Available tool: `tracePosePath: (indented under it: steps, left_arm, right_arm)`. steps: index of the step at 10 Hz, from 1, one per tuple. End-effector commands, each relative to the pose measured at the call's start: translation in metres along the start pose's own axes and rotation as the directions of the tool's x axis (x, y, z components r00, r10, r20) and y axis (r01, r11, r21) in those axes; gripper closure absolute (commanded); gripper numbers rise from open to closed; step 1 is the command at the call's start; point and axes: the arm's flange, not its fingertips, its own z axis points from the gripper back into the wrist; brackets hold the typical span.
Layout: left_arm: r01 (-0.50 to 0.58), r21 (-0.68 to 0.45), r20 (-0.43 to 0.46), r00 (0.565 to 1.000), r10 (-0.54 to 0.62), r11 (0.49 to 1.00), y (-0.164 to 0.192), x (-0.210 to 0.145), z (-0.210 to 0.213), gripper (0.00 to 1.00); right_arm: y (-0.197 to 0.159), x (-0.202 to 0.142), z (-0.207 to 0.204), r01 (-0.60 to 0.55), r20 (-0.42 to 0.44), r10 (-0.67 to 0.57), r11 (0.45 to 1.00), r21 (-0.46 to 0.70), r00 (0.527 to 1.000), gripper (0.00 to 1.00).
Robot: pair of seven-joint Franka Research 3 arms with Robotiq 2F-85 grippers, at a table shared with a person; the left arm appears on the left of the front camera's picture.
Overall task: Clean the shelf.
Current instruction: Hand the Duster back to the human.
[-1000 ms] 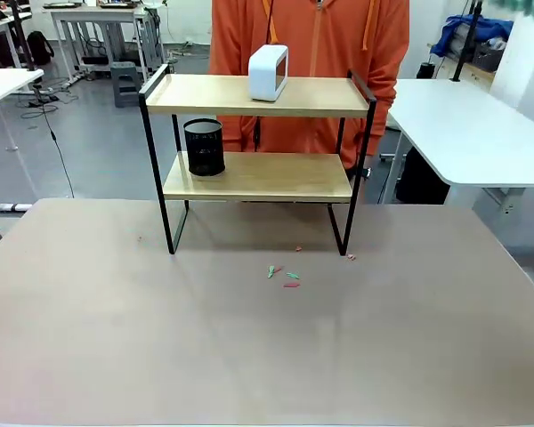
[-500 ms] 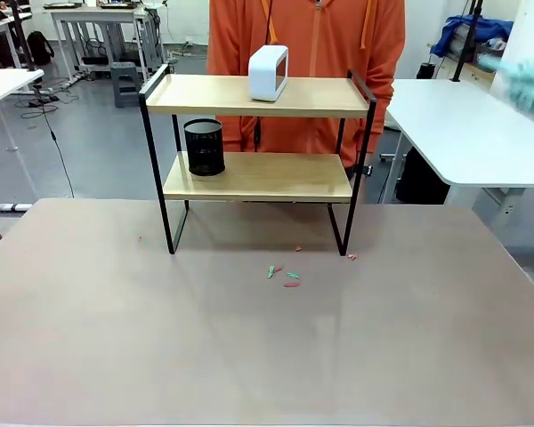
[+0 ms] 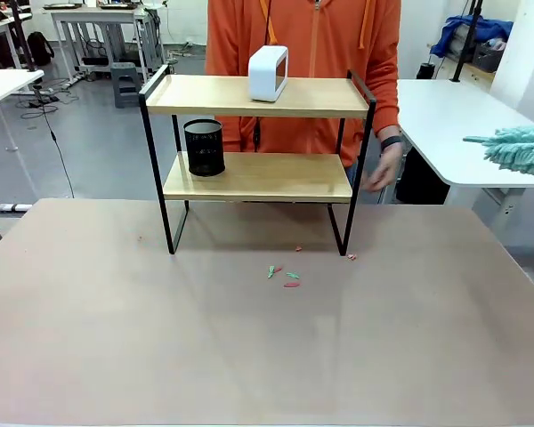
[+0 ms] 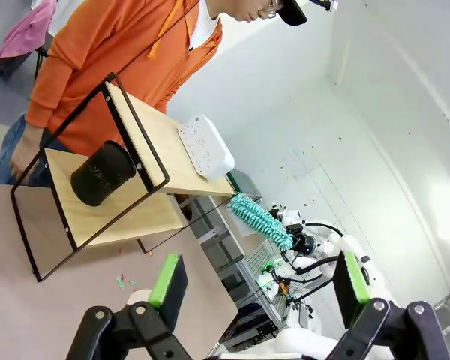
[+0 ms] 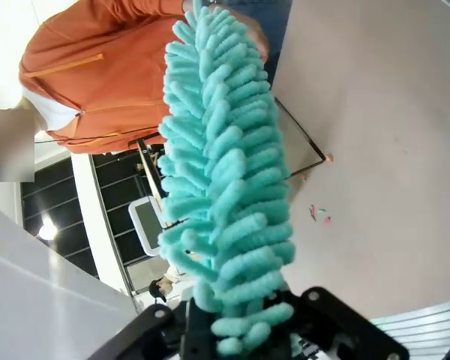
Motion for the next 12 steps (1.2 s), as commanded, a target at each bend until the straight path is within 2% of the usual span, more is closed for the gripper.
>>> tracePosePath:
  steps: [1,12]
  left_arm:
    - [0.004,-0.005,0.001,1.000,-0.004,1.000,-0.0020,0.0020,0.0012,0.00]
    - [0.004,-0.005,0.001,1.000,-0.004,1.000,-0.0020,0.0020,0.0012,0.00]
  right_arm:
    - [0.0008,0.0018,0.0094,-0.028,0.025,0.027,0.999,0.032,0.999,1.00]
    - [0.0008,0.0018,0.0094,-0.028,0.025,0.027,0.999,0.032,0.999,1.00]
